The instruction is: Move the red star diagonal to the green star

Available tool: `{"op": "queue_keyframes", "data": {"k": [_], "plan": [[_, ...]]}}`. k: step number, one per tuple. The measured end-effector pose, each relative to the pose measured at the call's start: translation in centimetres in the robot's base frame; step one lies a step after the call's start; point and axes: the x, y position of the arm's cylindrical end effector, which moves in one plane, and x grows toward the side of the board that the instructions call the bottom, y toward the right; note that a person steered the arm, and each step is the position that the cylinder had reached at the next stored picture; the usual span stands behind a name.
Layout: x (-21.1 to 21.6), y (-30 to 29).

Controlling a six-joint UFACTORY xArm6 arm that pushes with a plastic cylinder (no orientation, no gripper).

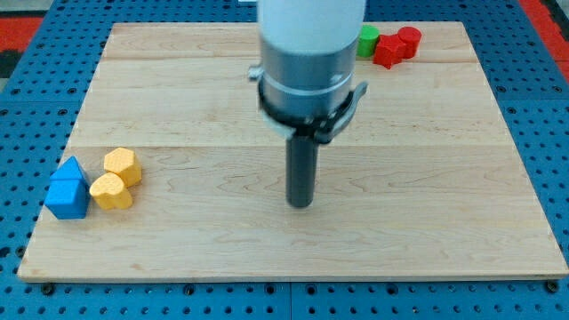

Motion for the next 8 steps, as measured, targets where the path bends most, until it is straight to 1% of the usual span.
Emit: {"op": "queue_keyframes", "data": {"k": [1,2,3,4,5,6,7,8], "plan": [[7.3,-7.9],[6.5,-14.6],[4.3,-21.6],[1.2,-25.0],[-4.5,-22.7],[-9.1,-15.2],[-12.7,-10.8],[-14.9,-9.5]]}}
